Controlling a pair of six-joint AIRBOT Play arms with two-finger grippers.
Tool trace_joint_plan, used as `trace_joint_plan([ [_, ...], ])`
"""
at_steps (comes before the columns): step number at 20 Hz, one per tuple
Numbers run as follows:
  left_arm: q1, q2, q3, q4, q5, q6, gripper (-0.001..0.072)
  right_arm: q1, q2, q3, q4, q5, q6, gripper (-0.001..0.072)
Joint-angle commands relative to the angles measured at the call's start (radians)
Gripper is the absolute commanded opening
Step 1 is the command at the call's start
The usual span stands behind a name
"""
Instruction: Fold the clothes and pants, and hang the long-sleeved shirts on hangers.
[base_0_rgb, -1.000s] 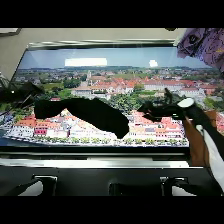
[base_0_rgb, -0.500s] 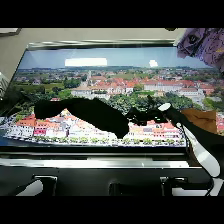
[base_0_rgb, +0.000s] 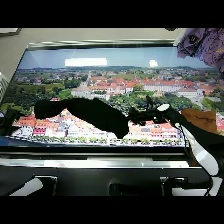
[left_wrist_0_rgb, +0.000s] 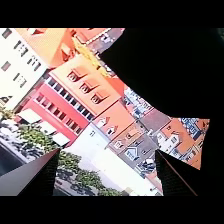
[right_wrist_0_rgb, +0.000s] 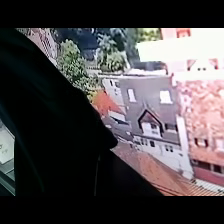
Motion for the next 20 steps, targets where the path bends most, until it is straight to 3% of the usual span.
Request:
trace_joint_plan([
  [1,0.058,-0.047,-0.078,-0.073,0.067,0.079,0.068,0.0,0.0,0.002,0.022,0.016,-0.029,0.0029],
  [9,0.057,-0.235,-0.082,-0.404,0.215,0.323,0.0678,-0.002,0.0,0.005,0.013,0.02,-0.035,0.0029],
  [13,0.048,-0.298,-0.069,-0.49,0.229,0.397,0.0676,-0.002,0.0,0.005,0.012,0.018,-0.035,0.0029],
  [19,-0.061,-0.395,0.019,-0.49,0.257,0.396,0.0664,-0.002,0.0,0.005,0.012,0.016,-0.036,0.0029],
  [20,-0.081,-0.412,0.033,-0.49,0.259,0.395,0.0601,-0.002,0.001,0.005,0.012,0.016,-0.035,0.0029],
])
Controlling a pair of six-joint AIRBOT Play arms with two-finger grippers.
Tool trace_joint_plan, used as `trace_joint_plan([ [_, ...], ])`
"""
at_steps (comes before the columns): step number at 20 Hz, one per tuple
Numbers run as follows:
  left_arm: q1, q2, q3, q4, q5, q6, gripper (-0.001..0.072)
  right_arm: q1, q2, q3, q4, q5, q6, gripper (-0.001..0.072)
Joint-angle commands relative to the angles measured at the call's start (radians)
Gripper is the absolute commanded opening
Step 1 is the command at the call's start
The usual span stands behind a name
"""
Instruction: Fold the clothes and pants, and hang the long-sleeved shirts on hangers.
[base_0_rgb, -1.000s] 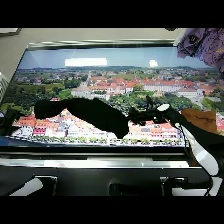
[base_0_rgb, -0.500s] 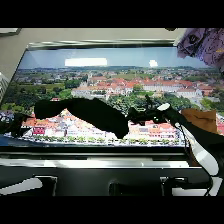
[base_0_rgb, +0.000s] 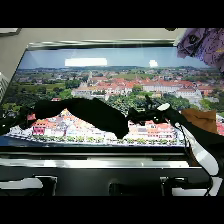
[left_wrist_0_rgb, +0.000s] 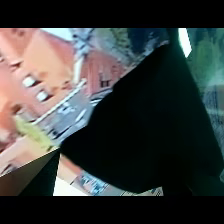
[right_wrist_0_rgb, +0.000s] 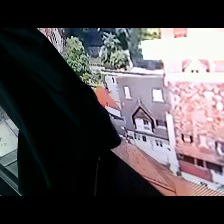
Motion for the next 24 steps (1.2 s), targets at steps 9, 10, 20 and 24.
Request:
trace_joint_plan([
  [9,-0.077,0.031,0.29,-0.003,-0.092,-0.076,0.0016,-0.001,0.18,0.196,-0.324,-0.086,0.109,0.0027],
  [10,-0.077,0.059,0.365,0.009,-0.109,-0.106,0.0016,-0.001,0.211,0.28,-0.428,-0.086,0.156,0.0027],
  [20,-0.077,0.476,0.9,0.377,-0.368,-0.393,0.0018,-0.001,0.584,0.866,-0.914,0.053,0.242,0.0028],
  [24,-0.077,0.628,0.9,0.414,-0.619,-0.441,0.0019,-0.001,0.731,0.866,-0.932,0.079,0.303,0.0027],
])
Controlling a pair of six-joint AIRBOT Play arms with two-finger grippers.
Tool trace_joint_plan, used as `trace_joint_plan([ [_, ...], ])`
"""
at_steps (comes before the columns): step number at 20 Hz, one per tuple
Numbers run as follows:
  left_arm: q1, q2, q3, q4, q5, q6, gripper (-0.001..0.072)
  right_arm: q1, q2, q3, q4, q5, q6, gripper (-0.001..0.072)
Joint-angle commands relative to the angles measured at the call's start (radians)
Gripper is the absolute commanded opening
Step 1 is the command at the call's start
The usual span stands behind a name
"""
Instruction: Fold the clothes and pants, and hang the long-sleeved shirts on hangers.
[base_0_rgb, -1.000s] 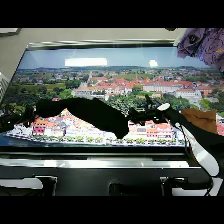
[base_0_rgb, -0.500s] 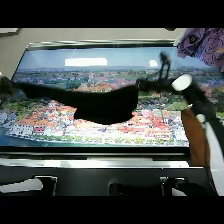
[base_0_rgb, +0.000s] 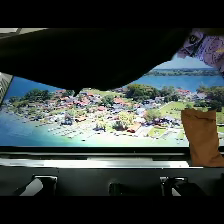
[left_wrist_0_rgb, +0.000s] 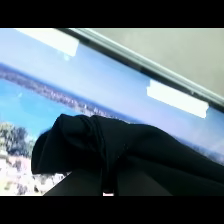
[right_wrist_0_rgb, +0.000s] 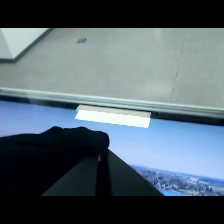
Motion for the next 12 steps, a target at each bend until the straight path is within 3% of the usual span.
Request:
trace_joint_plan([
  [1,0.0,0.131,0.021,0.06,-0.227,-0.055,0.0018,0.0,0.113,0.026,-0.061,0.027,0.073,0.0027],
  [4,-0.003,0.156,0.018,0.069,-0.301,-0.097,0.0018,0.0,0.09,0.026,-0.122,0.005,0.15,0.0027],
  [8,-0.045,0.128,-0.135,0.069,-0.295,-0.106,0.0018,0.0,-0.103,0.026,-0.211,0.001,0.296,0.0028],
  [10,-0.101,0.101,-0.299,0.072,-0.246,-0.096,0.0018,0.0,-0.257,0.026,-0.185,0.008,0.341,0.0029],
  [12,-0.167,0.068,-0.505,0.095,-0.103,-0.083,0.0018,0.0,-0.429,0.026,-0.132,0.006,0.361,0.0029],
])
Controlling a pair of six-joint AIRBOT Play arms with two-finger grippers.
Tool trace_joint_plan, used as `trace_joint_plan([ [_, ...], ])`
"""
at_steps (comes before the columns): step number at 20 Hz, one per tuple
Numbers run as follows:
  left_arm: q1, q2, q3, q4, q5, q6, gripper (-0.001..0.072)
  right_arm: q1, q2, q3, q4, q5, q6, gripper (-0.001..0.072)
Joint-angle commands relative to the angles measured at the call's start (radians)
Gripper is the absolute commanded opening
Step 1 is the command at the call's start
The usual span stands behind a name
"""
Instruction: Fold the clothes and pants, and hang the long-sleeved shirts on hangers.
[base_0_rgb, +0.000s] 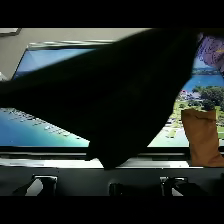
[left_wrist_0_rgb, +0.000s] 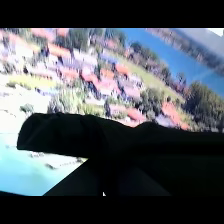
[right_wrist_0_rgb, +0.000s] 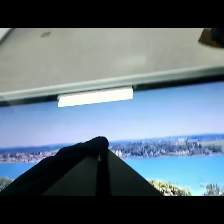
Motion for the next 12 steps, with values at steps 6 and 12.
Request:
trace_joint_plan([
  [6,-0.225,-0.289,-0.603,0.022,0.714,0.013,0.0018,0.0,-0.672,0.001,0.378,-0.111,0.07,0.0029],
  [12,-0.24,-0.525,-0.556,-0.044,0.787,0.013,0.0173,0.0,-0.816,0.001,0.541,-0.153,0.063,0.0029],
])
